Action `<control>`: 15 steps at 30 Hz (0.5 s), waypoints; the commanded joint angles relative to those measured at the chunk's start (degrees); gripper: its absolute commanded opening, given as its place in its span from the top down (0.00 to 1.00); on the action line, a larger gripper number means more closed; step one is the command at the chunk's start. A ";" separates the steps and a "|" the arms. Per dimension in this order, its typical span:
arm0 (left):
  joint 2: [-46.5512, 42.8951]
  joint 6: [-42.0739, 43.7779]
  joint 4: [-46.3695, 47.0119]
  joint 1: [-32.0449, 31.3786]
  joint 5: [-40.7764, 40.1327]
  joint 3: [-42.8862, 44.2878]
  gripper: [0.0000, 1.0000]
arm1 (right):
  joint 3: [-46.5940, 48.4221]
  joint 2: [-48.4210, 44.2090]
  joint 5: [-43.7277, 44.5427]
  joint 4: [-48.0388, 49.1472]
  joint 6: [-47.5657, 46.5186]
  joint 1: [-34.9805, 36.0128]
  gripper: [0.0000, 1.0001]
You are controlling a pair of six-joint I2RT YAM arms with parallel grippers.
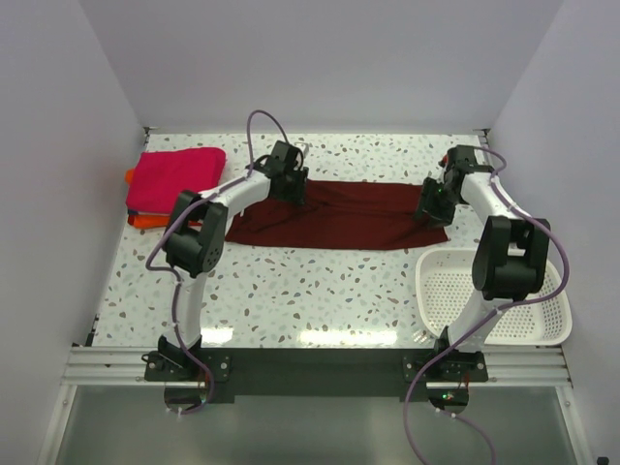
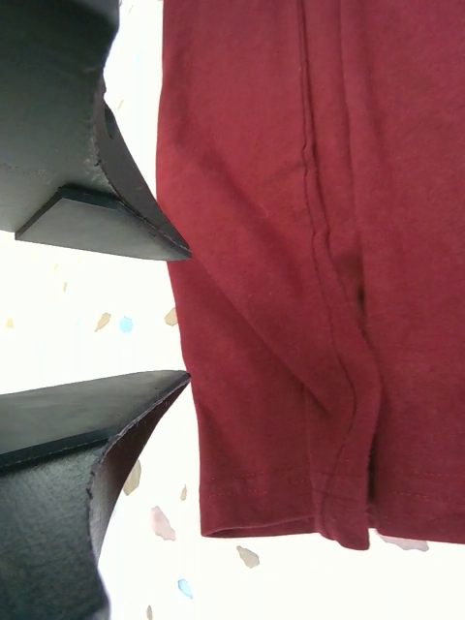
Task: Fold and stack the t-shirts
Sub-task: Fold the tshirt
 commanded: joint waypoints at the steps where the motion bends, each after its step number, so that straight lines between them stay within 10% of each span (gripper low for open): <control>1: 0.60 1.35 2.38 -0.17 -0.03 1.89 0.57 | -0.46 -3.64 -1.31 0.26 -1.44 0.01 0.47; 8: 1.48 0.65 3.34 -0.26 1.38 2.07 0.60 | -0.11 -3.99 -1.66 -0.18 -1.44 -0.08 0.47; 15: 2.27 0.74 3.87 -0.26 1.55 2.51 0.87 | -0.98 -4.52 -1.31 -0.53 -1.79 0.01 0.47</control>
